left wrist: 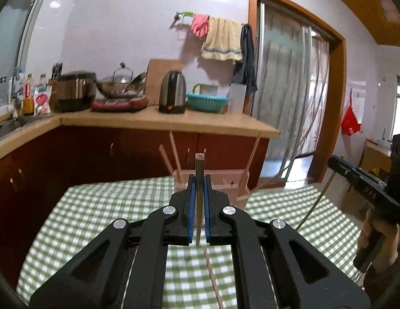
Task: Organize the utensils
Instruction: 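Lift both held chopsticks and carry them above the beige basket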
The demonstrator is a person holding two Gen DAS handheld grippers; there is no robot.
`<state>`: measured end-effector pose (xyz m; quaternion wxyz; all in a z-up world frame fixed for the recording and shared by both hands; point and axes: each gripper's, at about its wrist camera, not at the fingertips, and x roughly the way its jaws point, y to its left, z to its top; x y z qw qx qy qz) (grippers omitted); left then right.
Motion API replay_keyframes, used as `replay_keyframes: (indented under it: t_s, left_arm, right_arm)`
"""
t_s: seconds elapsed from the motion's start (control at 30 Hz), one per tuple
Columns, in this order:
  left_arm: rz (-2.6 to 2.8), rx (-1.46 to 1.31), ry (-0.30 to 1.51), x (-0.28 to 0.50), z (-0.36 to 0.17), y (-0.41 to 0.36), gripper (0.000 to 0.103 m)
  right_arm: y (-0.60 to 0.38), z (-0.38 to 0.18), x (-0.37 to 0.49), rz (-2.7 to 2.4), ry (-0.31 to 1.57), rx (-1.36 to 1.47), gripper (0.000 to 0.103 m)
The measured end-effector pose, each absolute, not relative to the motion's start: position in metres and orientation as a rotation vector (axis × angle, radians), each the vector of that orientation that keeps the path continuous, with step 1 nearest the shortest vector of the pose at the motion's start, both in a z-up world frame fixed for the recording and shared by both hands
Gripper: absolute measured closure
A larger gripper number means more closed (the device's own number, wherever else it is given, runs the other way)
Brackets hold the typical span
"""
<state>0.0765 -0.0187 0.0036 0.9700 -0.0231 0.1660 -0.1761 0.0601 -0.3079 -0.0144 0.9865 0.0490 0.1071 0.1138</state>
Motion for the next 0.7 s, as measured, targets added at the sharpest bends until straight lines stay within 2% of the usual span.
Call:
replay_keyframes:
  t_s: [0.4,0.7]
  left_arm:
    - [-0.37,-0.033,0.202,0.129,0.066,-0.033,0.097]
    - [-0.352,-0.008,0.238,0.175,0.046,-0.046,0.097]
  right_arm:
    - [-0.293,0.053,0.111,0.279,0.013,0.092,0.097]
    - [-0.28,0.029,0.173,0.276,0.047,0.106,0.097]
